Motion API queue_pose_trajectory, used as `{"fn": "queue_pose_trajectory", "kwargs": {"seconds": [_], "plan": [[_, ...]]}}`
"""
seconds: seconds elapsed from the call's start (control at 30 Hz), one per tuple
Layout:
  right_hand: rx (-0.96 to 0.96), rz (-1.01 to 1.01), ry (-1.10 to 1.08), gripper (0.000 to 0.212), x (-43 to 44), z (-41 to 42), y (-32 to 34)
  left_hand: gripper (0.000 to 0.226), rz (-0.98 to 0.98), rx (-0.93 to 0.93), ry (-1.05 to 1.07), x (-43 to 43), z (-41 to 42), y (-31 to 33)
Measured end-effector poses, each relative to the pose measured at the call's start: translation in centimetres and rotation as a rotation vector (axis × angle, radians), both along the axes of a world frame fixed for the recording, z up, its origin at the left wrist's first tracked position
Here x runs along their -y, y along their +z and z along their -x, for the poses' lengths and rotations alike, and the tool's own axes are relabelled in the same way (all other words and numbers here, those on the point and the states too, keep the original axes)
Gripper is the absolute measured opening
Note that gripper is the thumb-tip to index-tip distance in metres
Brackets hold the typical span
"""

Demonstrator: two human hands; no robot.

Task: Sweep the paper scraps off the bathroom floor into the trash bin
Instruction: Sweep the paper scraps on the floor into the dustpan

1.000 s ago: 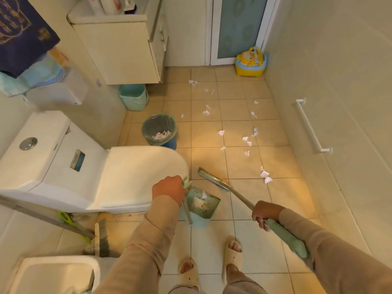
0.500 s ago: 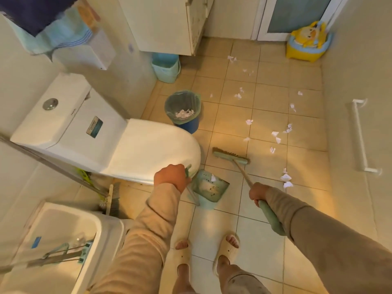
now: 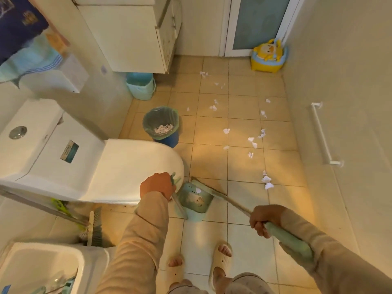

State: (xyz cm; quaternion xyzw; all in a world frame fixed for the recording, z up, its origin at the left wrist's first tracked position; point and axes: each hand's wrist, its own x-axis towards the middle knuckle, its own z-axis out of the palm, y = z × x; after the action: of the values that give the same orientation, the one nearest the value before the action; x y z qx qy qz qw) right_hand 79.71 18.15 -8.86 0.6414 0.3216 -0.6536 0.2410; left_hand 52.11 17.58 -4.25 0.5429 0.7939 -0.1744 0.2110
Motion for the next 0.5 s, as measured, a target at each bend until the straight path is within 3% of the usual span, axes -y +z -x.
{"fn": "queue_pose_trajectory", "kwargs": {"seconds": [0.1,0.3,0.5], "plan": [[-0.003,0.026,-0.150,0.035,0.0,-0.7,1.3,0.035,-0.007,0.018,-0.039,-0.3,-0.1,0.1],[-0.025,0.040,-0.232,0.037,3.8,1.4,2.0,0.032,0.000,0.071,-0.107,0.3,1.1,0.0],[-0.141,-0.029,-0.598,0.043,9.2,4.3,0.7,0.032,-0.011,0.110,-0.191,1.0,3.1,-0.6]]}}
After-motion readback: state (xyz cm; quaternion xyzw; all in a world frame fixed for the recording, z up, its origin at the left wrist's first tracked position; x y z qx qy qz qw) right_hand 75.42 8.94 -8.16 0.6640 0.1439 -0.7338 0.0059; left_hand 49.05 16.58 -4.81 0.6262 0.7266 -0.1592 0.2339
